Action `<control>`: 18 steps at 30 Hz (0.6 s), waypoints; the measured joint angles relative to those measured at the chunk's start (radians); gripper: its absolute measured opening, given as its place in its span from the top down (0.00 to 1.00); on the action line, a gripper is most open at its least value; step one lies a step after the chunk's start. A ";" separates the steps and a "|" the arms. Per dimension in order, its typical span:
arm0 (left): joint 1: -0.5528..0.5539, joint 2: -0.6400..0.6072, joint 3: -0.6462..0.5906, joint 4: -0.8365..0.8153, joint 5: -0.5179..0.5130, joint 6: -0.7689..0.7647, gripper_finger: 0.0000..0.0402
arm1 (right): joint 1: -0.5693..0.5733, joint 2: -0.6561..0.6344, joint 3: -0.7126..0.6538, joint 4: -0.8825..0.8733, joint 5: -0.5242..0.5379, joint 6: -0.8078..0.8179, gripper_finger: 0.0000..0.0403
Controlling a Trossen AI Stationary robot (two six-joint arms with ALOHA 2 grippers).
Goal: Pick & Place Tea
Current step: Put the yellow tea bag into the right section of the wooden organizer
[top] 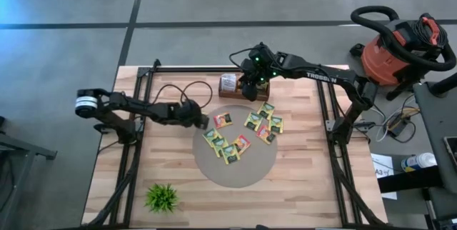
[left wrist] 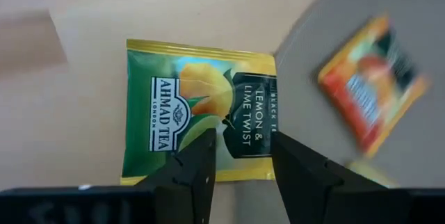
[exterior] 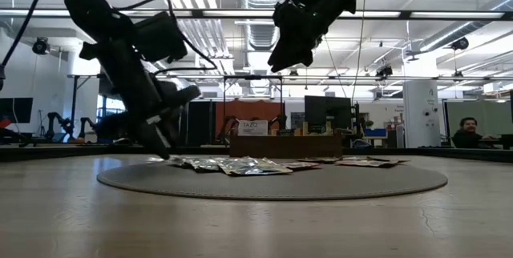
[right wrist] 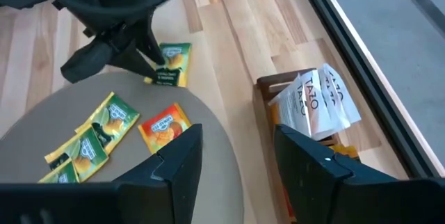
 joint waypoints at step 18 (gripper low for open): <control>0.010 -0.247 0.064 -0.022 -0.120 0.337 0.65 | 0.010 0.000 0.000 0.000 -0.006 -0.064 0.56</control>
